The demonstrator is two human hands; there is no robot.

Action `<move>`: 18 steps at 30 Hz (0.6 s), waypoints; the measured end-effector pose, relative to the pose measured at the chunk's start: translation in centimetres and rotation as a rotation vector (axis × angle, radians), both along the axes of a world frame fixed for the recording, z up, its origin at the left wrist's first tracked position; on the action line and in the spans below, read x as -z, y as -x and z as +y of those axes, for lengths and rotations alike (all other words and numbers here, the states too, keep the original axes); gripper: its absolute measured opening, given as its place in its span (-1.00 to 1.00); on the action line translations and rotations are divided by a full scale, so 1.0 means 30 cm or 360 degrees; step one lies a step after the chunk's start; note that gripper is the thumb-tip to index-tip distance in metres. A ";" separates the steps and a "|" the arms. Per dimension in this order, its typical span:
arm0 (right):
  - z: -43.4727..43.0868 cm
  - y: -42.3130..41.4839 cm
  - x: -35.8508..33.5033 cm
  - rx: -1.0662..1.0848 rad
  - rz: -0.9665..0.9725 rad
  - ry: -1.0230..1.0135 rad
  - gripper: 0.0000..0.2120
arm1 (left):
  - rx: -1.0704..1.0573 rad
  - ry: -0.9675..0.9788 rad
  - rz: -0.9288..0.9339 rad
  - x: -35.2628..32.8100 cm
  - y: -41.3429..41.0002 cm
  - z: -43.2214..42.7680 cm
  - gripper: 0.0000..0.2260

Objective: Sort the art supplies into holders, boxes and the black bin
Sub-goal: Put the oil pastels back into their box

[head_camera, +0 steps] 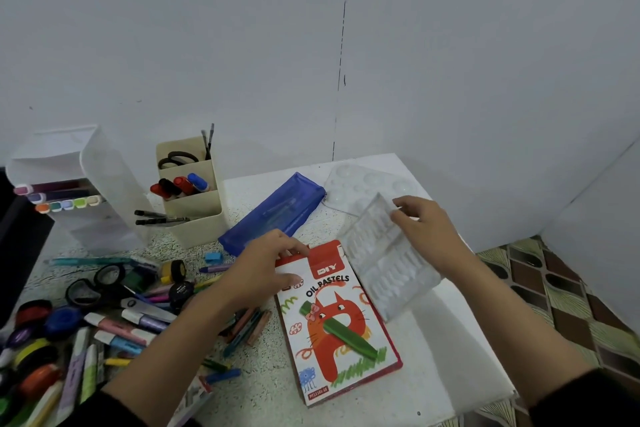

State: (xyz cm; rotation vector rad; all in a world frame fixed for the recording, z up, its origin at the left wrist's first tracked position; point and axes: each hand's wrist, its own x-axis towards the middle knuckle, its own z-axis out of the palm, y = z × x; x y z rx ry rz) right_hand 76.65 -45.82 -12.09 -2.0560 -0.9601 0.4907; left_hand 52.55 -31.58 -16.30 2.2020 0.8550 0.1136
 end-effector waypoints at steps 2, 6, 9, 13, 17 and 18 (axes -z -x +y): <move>0.005 -0.056 0.032 -0.0046 -0.0065 0.0158 -0.76 | 0.0036 -0.0029 0.0020 0.007 -0.009 -0.004 -0.65; 0.004 -0.111 0.089 -0.0086 -0.0268 0.0451 -0.70 | 0.0055 -0.0154 0.0032 0.025 -0.037 -0.012 -0.65; 0.001 -0.108 0.144 0.0055 -0.0320 0.0370 -0.70 | 0.0132 -0.0300 0.0012 0.047 -0.056 -0.022 -0.67; -0.015 -0.087 0.217 0.0192 -0.0269 0.0294 -0.68 | 0.0231 -0.0404 -0.0007 0.081 -0.086 -0.042 -0.57; -0.037 -0.051 0.284 0.0216 -0.0728 0.0427 -0.62 | 0.0355 -0.0485 0.0091 0.097 -0.100 -0.067 -0.55; -0.042 -0.040 0.292 0.0213 -0.0795 0.0415 -0.62 | 0.0372 -0.0497 0.0095 0.098 -0.101 -0.072 -0.56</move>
